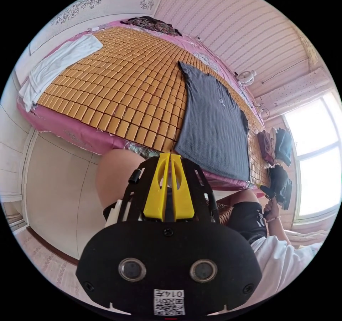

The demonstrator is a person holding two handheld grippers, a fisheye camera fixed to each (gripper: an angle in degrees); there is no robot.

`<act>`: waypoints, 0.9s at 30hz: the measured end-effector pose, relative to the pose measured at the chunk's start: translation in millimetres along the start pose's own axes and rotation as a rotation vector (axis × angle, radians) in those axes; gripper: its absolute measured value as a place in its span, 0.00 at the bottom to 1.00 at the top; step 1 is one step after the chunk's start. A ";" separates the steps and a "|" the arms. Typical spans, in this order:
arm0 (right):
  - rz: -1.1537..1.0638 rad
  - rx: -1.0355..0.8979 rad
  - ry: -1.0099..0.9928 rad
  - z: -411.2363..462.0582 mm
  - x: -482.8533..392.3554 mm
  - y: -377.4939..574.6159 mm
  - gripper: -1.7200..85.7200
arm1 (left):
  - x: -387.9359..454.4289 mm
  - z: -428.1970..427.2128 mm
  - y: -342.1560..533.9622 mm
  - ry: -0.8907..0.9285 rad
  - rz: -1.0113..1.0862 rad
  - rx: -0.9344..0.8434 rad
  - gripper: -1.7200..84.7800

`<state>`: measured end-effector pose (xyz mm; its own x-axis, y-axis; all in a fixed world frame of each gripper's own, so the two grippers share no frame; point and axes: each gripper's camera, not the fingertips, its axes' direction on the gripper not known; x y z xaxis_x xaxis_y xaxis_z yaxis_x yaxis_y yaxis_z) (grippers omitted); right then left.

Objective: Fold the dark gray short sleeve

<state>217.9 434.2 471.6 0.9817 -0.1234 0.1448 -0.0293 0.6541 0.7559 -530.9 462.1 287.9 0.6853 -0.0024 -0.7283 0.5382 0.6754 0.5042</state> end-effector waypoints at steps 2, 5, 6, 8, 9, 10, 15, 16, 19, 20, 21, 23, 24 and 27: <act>0.014 0.030 -0.024 -10.2 8.4 13.1 0.02 | -8.0 -20.0 15.5 0.025 -0.008 0.028 0.01; 0.041 0.086 -0.083 -27.3 24.8 34.2 0.02 | -21.4 -39.8 34.7 0.055 -0.030 0.059 0.01; 0.054 0.105 -0.107 -32.8 31.3 42.2 0.02 | -24.0 -42.0 38.2 0.062 -0.034 0.060 0.01; 0.073 0.134 -0.136 -39.9 40.3 52.9 0.02 | -33.6 -53.0 51.1 0.086 -0.048 0.076 0.01; 0.085 0.149 -0.150 -43.7 45.6 58.8 0.02 | -35.4 -56.0 53.8 0.087 -0.051 0.083 0.01; 0.097 0.162 -0.163 -47.0 50.4 63.8 0.02 | -38.7 -60.7 58.5 0.094 -0.055 0.093 0.01; 0.121 0.186 -0.206 -57.6 62.7 74.5 0.03 | -46.0 -70.0 69.4 0.111 -0.070 0.108 0.01; 0.125 0.181 -0.212 -60.8 64.4 75.4 0.03 | -47.1 -70.8 71.5 0.114 -0.074 0.110 0.01; 0.111 0.178 -0.241 -70.4 67.9 77.1 0.04 | -50.8 -69.6 74.3 0.117 -0.092 0.116 0.01; 0.107 0.182 -0.255 -72.4 69.1 76.8 0.05 | -52.9 -68.3 73.6 0.124 -0.101 0.119 0.01; 0.102 0.194 -0.282 -75.8 72.5 75.0 0.06 | -53.8 -67.8 72.9 0.129 -0.105 0.124 0.01; 0.092 0.222 -0.310 -78.4 78.0 68.4 0.08 | -55.5 -63.4 64.9 0.151 -0.111 0.146 0.01; 0.092 0.232 -0.310 -77.2 81.7 60.3 0.09 | -54.9 -60.9 60.7 0.154 -0.106 0.145 0.01; 0.101 0.209 -0.333 -62.6 89.6 24.3 0.10 | -47.9 -42.8 27.8 0.151 -0.072 0.117 0.01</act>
<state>316.8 485.8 462.9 0.8583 -0.3240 0.3980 -0.1937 0.5138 0.8358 -569.8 512.6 316.9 0.5662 0.0686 -0.8214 0.6427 0.5872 0.4921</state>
